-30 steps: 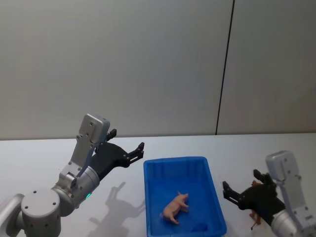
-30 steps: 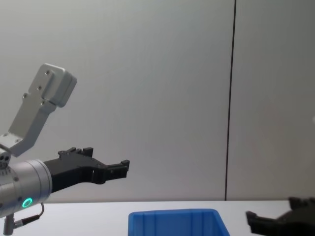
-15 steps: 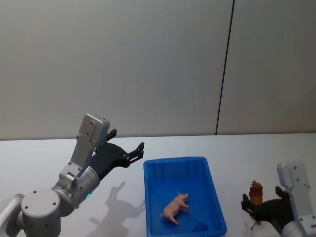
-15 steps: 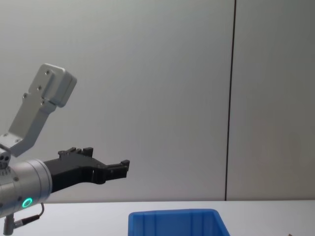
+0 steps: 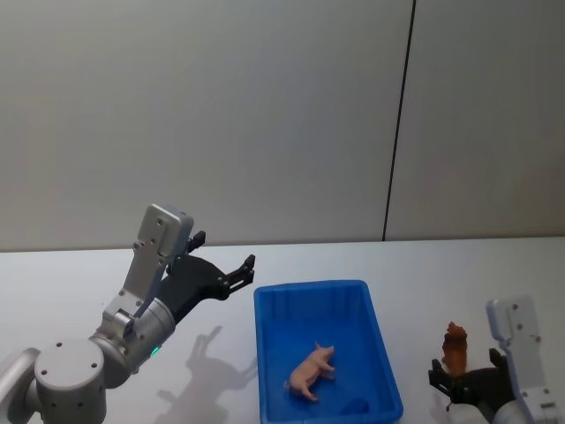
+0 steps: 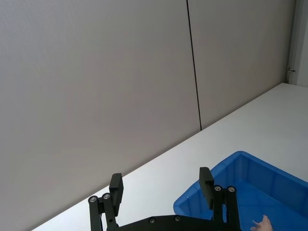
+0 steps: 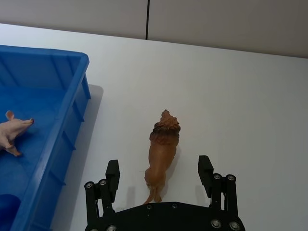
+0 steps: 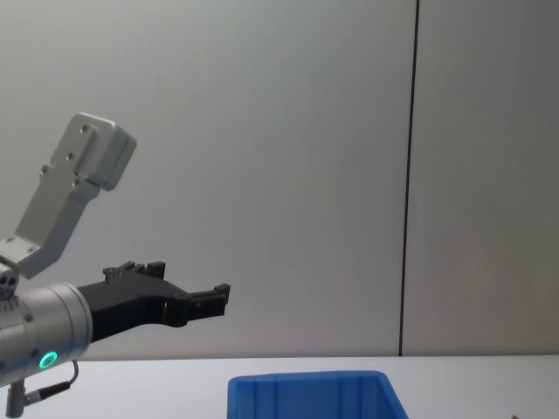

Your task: Pick up the two dolls from the table and place them into the box.

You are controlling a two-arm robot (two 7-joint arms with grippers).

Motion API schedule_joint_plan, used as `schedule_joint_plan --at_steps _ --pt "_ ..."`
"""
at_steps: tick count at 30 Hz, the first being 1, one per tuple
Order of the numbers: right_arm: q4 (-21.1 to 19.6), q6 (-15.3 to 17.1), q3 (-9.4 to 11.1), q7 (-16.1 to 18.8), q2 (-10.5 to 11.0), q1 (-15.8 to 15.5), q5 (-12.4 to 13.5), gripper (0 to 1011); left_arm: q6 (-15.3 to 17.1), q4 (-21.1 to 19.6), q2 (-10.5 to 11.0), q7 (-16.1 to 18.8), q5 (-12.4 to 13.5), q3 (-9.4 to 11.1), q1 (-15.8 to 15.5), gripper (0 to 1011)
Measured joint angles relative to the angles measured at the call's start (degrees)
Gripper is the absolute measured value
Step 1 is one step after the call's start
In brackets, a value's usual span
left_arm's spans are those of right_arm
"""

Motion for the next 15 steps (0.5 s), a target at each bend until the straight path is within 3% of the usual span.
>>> schedule_joint_plan --at_steps 15 --pt "6.9 -1.0 0.1 -0.5 -2.4 3.9 -0.9 1001 0.0 0.0 0.0 0.0 0.0 0.0 0.0 1001"
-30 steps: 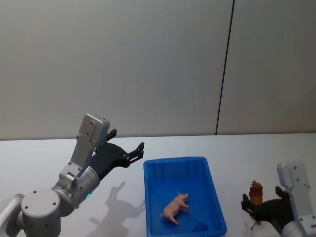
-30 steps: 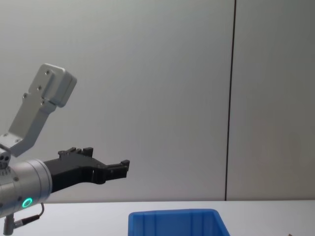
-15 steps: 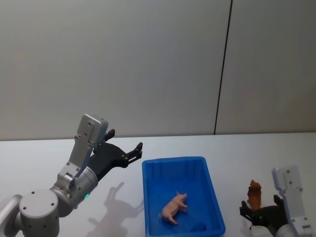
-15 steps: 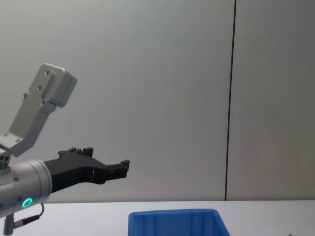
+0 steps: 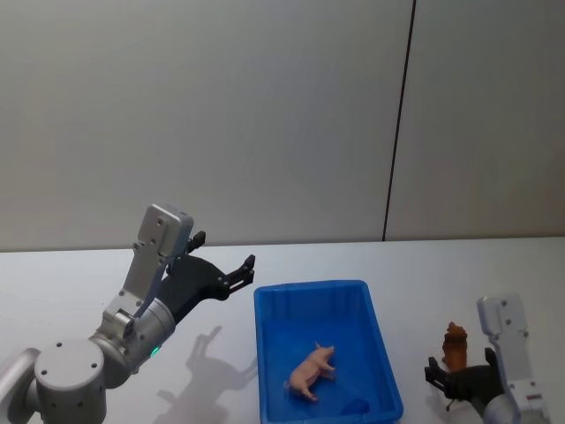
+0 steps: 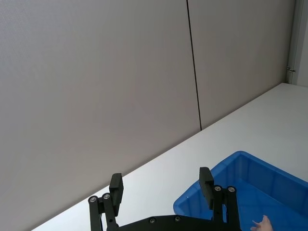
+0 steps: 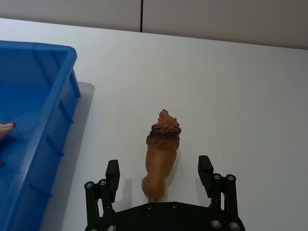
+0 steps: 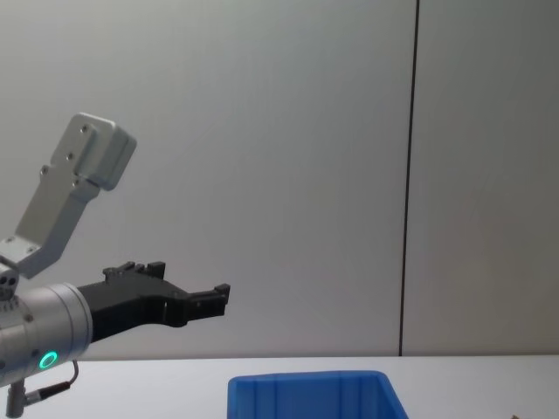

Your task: Pick up the two dolls from the table and place them into the box.

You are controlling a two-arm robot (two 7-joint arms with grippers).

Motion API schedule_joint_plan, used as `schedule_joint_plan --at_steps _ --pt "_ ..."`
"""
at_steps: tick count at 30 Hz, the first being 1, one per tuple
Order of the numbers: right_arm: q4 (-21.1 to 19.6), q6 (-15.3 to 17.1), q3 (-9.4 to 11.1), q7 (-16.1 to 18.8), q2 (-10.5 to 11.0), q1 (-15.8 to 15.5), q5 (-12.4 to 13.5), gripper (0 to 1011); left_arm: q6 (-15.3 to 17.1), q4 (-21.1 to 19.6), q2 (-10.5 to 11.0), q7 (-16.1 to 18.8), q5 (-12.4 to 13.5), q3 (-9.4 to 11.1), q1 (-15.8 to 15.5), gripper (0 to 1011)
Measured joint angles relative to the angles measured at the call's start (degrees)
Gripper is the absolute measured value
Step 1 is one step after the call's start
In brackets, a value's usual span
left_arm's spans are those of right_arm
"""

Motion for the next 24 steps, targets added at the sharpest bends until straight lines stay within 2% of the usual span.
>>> schedule_joint_plan --at_steps 12,19,23,24 --pt "5.4 -0.4 0.6 0.2 -1.4 3.0 0.7 994 0.0 0.0 0.0 0.0 0.0 0.0 0.0 1001" --pt "8.4 -0.1 1.0 1.6 -2.1 4.5 2.2 822 0.0 0.0 0.0 0.0 0.0 0.0 0.0 1001" --pt "9.7 0.2 1.2 2.3 -2.4 5.2 3.0 676 0.0 0.0 0.0 0.0 0.0 0.0 0.0 1001" --pt "9.9 0.3 1.2 2.4 -2.4 5.3 3.0 676 0.0 0.0 0.0 0.0 0.0 0.0 0.0 1001"
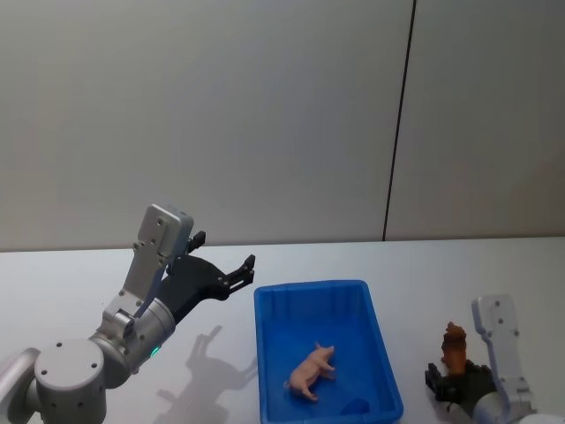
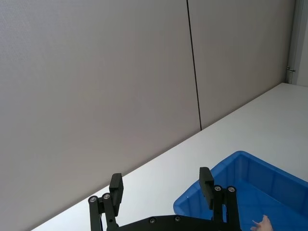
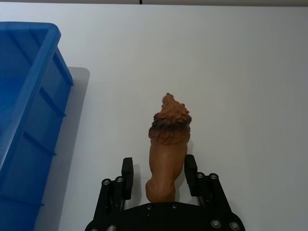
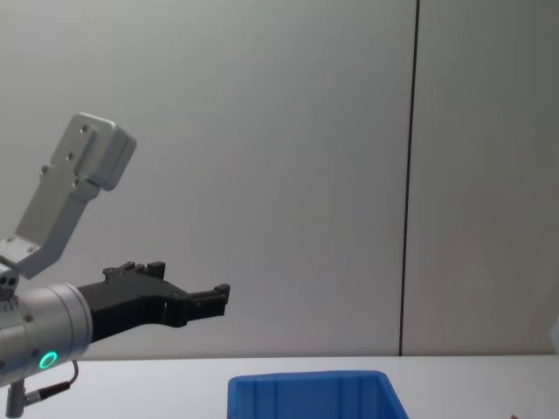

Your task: Pick up the two dolls from the table and place them into the box.

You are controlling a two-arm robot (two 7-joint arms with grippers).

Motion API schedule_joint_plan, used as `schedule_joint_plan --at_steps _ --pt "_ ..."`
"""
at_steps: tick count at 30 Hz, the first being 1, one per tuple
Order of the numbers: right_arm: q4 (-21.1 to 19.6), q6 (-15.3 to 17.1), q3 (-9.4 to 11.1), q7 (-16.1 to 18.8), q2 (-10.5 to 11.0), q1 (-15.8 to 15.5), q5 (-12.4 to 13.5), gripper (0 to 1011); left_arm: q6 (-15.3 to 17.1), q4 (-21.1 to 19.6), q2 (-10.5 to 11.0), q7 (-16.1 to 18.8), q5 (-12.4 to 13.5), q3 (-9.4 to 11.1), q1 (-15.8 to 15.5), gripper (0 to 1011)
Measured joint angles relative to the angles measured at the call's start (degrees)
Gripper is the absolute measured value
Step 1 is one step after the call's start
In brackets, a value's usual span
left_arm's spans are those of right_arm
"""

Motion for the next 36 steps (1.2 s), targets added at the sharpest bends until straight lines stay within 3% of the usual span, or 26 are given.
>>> schedule_joint_plan --at_steps 8,12,24,36 --pt "0.8 0.3 0.4 0.6 -0.2 0.5 0.9 392 0.0 0.0 0.0 0.0 0.0 0.0 0.0 1001" --pt "-0.3 0.1 0.5 0.5 -0.2 0.3 0.8 306 0.0 0.0 0.0 0.0 0.0 0.0 0.0 1001" --pt "-6.2 -2.0 0.7 0.0 0.6 -1.3 -1.7 297 0.0 0.0 0.0 0.0 0.0 0.0 0.0 1001" --pt "-11.9 -5.8 0.4 5.1 1.6 -2.5 -4.6 297 0.0 0.0 0.0 0.0 0.0 0.0 0.0 1001"
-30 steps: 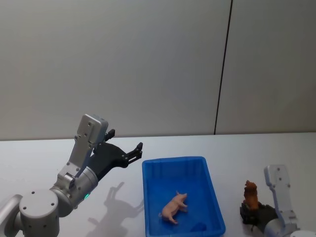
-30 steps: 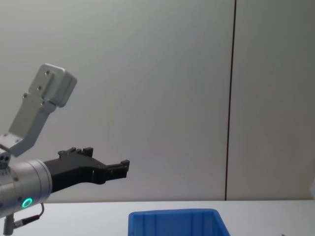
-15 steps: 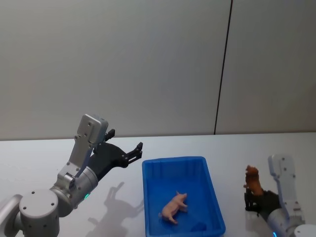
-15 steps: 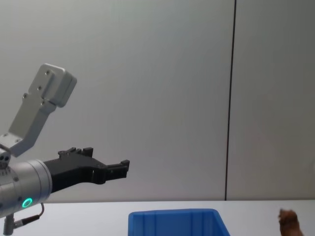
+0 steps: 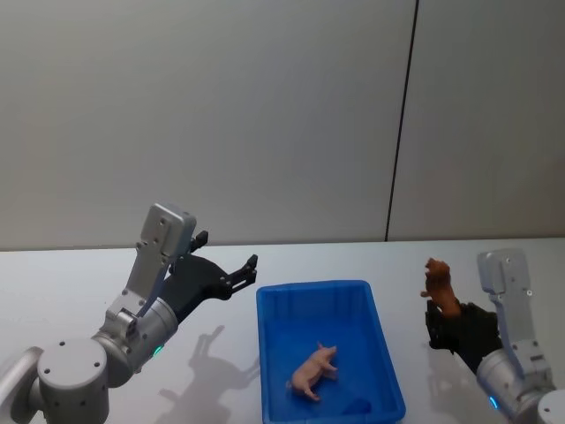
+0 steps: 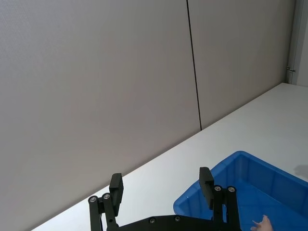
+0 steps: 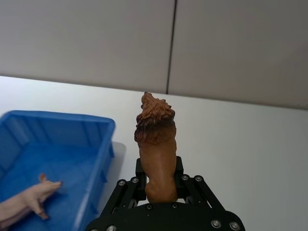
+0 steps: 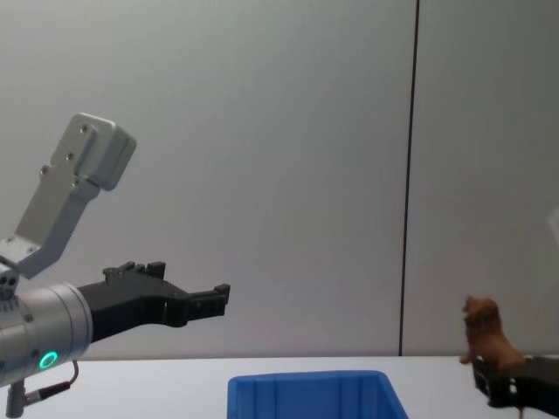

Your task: Pick up the two dolls from the table and place them into the box.

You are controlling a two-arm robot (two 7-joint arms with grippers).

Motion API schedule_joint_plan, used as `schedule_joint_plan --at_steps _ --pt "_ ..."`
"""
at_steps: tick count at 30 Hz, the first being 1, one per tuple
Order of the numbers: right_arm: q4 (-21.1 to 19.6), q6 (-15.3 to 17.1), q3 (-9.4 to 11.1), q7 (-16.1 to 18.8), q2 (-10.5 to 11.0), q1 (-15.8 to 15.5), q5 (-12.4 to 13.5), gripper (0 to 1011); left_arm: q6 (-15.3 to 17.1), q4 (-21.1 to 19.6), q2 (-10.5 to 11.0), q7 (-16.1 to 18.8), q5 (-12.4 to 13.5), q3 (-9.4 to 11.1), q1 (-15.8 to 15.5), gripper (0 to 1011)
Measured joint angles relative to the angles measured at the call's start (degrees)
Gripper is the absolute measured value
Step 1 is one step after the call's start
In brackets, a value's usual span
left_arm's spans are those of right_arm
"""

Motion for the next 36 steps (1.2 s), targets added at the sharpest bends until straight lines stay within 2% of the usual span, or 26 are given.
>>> schedule_joint_plan --at_steps 9,18,20,21,22,24,25,26,30,32,34,35,36 --pt "-1.9 -2.2 -0.7 5.2 0.1 -0.1 -1.3 297 0.0 0.0 0.0 0.0 0.0 0.0 0.0 1001" --pt "-2.3 -4.5 -2.1 12.3 -0.6 0.7 -2.6 298 0.0 0.0 0.0 0.0 0.0 0.0 0.0 1001" --pt "-2.2 -4.8 -2.4 13.3 -0.8 0.9 -2.8 362 0.0 0.0 0.0 0.0 0.0 0.0 0.0 1001" --pt "-2.1 -4.9 -2.5 13.8 -0.8 1.0 -2.9 362 0.0 0.0 0.0 0.0 0.0 0.0 0.0 1001" --pt "-2.0 -5.1 -2.6 14.4 -0.9 1.1 -3.0 429 0.0 0.0 0.0 0.0 0.0 0.0 0.0 1001" --pt "-1.6 -5.8 -3.2 16.6 -1.4 1.5 -3.4 468 0.0 0.0 0.0 0.0 0.0 0.0 0.0 1001" --pt "-1.6 -5.8 -3.2 16.6 -1.4 1.5 -3.4 489 0.0 0.0 0.0 0.0 0.0 0.0 0.0 1001" --pt "-1.3 -6.2 -3.5 17.8 -1.6 1.8 -3.6 547 0.0 0.0 0.0 0.0 0.0 0.0 0.0 1001" --pt "-0.4 -7.3 -4.5 21.0 -2.3 2.6 -4.1 667 0.0 0.0 0.0 0.0 0.0 0.0 0.0 1001" --pt "-0.1 -7.6 -4.7 21.9 -2.6 2.8 -4.3 702 0.0 0.0 0.0 0.0 0.0 0.0 0.0 1001" --pt "0.3 -8.1 -5.1 23.1 -2.9 3.2 -4.4 799 0.0 0.0 0.0 0.0 0.0 0.0 0.0 1001" --pt "0.4 -8.3 -5.2 23.5 -2.9 3.3 -4.4 799 0.0 0.0 0.0 0.0 0.0 0.0 0.0 1001" --pt "0.5 -8.4 -5.3 23.8 -3.0 3.4 -4.4 854 0.0 0.0 0.0 0.0 0.0 0.0 0.0 1001"
